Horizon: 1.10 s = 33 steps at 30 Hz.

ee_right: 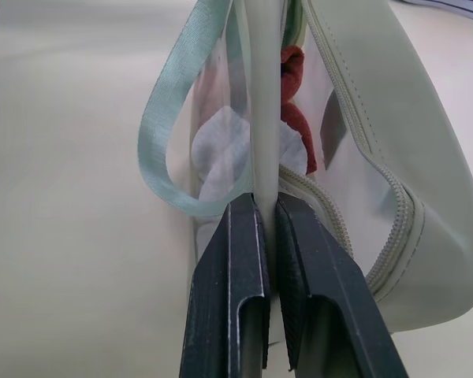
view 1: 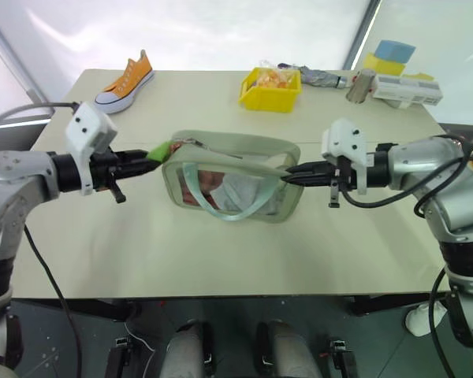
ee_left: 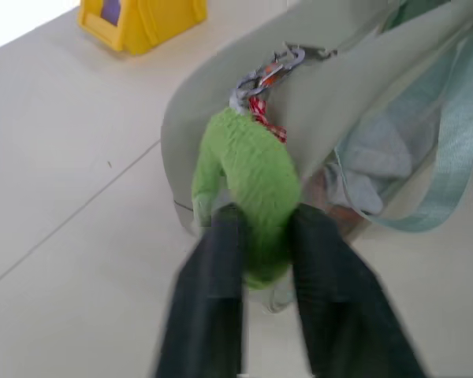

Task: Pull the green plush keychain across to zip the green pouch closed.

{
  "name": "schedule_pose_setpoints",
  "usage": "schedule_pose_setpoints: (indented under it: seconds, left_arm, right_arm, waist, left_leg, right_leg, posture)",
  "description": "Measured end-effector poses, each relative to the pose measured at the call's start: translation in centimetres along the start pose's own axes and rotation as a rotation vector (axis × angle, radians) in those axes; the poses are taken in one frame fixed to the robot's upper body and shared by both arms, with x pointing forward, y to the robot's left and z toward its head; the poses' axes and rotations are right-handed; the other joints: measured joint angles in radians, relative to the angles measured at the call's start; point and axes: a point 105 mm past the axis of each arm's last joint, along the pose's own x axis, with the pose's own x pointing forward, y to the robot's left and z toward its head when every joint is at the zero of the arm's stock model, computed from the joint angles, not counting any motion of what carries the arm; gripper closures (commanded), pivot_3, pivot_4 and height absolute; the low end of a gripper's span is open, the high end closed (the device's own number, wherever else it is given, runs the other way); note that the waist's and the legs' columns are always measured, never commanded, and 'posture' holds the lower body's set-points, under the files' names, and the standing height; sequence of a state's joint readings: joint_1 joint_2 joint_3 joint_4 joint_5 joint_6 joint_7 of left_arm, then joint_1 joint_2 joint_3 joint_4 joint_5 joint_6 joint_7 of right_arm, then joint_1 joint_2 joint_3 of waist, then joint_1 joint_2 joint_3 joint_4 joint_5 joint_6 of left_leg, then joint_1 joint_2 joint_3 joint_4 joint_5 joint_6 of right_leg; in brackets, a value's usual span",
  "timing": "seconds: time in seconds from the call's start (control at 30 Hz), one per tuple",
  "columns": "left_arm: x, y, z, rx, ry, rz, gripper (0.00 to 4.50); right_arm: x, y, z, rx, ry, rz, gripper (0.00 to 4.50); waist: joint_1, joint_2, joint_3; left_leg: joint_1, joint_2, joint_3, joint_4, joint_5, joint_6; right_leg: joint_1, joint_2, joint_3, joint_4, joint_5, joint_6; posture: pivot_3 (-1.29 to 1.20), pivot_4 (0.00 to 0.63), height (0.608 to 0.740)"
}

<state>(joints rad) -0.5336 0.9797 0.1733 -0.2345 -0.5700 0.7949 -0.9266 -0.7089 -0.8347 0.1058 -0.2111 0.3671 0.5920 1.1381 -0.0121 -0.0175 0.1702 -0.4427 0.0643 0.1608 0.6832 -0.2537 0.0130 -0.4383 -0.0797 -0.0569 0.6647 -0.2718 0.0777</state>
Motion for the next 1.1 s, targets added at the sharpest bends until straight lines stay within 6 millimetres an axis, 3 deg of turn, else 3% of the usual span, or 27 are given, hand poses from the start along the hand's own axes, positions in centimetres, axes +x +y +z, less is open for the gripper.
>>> schedule_pose_setpoints:
  seconds: [0.1,0.27,0.43,0.53,0.67,0.83,0.87,1.1]
  left_arm:
    - [-0.1,0.5,1.2,0.016,-0.025,0.001,4.44]
    - [0.4,0.8,6.3,0.107,-0.157,-0.017,4.44]
    - [3.7,-1.1,4.6,0.105,-0.122,-0.132,4.44]
    - [4.4,-1.7,4.1,0.157,-0.095,-0.161,4.44]
    - [4.9,-1.1,3.6,0.203,-0.081,-0.140,3.09]
    - [4.5,-1.1,4.1,0.206,-0.074,-0.168,0.36]
    - [4.2,-1.0,4.1,0.207,-0.063,-0.166,0.04]
    - [1.4,0.4,1.4,0.178,0.048,-0.127,0.04]
  right_arm:
    - [0.0,-0.1,0.0,-0.001,-0.002,-0.007,4.50]
    - [0.2,-0.2,0.1,-0.014,-0.007,-0.015,4.50]
    - [0.6,-0.4,0.2,-0.023,-0.014,-0.022,4.50]
    - [0.6,-0.5,0.2,-0.023,-0.013,-0.029,4.50]
    - [0.6,-0.6,0.0,-0.008,-0.006,-0.040,4.50]
    - [0.7,-0.7,0.0,-0.005,-0.007,-0.047,4.50]
    - [0.7,-0.7,0.0,-0.004,-0.008,-0.047,4.50]
    - [0.7,-0.7,0.0,-0.006,-0.007,-0.051,4.50]
  waist:
    - [0.000,0.000,0.000]
    - [0.001,0.000,0.000]
    - [-0.003,0.000,0.000]
    - [-0.002,0.000,0.000]
    - [-0.001,0.000,0.000]
    - [-0.003,0.000,0.000]
    - [-0.003,0.000,0.000]
    - [-0.002,0.000,0.000]
  left_leg:
    - [0.000,0.000,0.000,0.000,0.000,0.000]
    - [0.001,-0.001,0.000,0.000,0.000,0.000]
    - [0.001,-0.001,0.000,0.000,0.000,0.000]
    - [0.001,-0.001,0.000,0.000,0.000,0.000]
    - [0.002,-0.001,0.000,0.000,0.000,0.000]
    - [0.001,-0.001,0.000,0.000,0.000,0.000]
    - [0.001,-0.001,0.000,0.000,0.000,0.000]
    - [0.002,-0.001,0.000,0.000,0.000,0.000]
  right_leg:
    - [0.000,0.000,0.000,0.000,0.000,0.000]
    - [0.001,0.000,0.000,0.000,0.000,0.000]
    - [0.002,0.001,0.000,0.000,0.000,0.000]
    - [0.001,0.001,0.000,0.000,0.000,0.000]
    - [0.002,0.001,0.000,0.000,0.000,0.000]
    - [0.002,0.001,0.000,0.000,0.000,0.000]
    - [0.002,0.001,0.000,0.000,0.000,0.000]
    - [0.002,0.001,0.000,0.000,0.000,0.000]
  posture:
    - [0.00,0.150,0.740]
    - [0.00,0.150,0.740]
    - [0.00,0.150,0.740]
    - [0.00,0.150,0.740]
    - [0.00,0.150,0.740]
    - [0.00,0.150,0.740]
    - [0.00,0.150,0.740]
    - [0.00,0.150,0.740]
